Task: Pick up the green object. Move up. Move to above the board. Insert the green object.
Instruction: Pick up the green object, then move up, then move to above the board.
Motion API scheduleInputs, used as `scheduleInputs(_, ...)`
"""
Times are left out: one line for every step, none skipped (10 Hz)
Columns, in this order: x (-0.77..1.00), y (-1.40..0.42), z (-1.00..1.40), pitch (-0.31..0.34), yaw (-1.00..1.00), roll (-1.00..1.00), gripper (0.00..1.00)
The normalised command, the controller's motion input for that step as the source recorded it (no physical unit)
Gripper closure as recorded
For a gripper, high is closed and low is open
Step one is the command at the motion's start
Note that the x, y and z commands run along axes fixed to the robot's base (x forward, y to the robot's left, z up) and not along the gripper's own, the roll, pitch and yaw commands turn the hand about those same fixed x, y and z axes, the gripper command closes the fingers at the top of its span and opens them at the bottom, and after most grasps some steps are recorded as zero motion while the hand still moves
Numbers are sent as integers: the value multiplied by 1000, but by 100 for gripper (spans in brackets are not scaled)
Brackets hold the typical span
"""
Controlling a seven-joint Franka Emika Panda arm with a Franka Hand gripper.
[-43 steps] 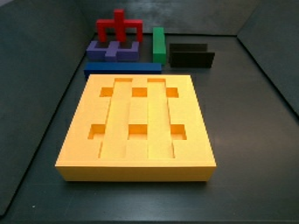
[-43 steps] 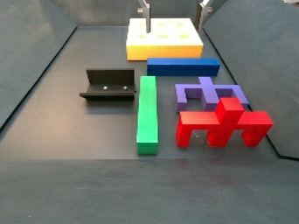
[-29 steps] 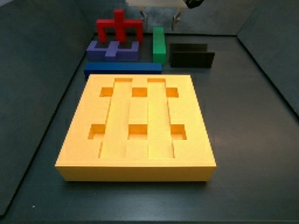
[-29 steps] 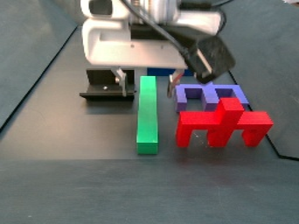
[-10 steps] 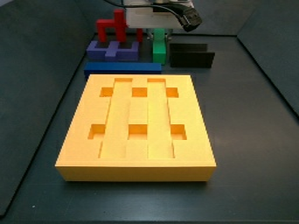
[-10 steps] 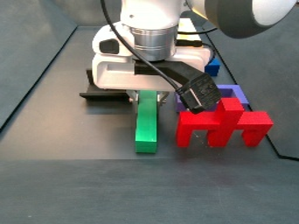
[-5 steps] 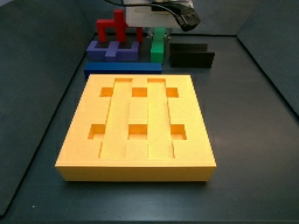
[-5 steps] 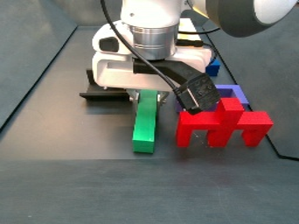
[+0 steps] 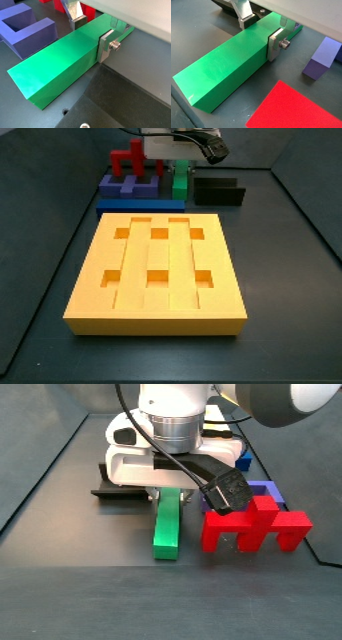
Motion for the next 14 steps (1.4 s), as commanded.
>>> scheduleInputs(0,0,0,0,0,0,100)
scheduleInputs(0,0,0,0,0,0,100)
scheduleInputs(0,0,0,0,0,0,100)
scheduleInputs(0,0,833,0,0,0,100)
scheduleInputs(-4,2,826,-3,28,3,100)
scheduleInputs(-51,-1,573,3,26,30,100)
scheduleInputs(-43,-7,360,-12,16,58,100)
scheduleInputs(0,0,1400,0,0,0,100)
scheduleInputs(-13,-1,1400,50,-5,-3,100)
scheduleInputs(-25,-5,1400,62,3,27,100)
scheduleInputs(-7,-9,1400,39,6,47,100)
scheduleInputs(7,-3,1400,42,5,25,100)
scheduleInputs(-2,3,1400,69,3,2,100)
scheduleInputs(4,-1,1400,74,5,16,100)
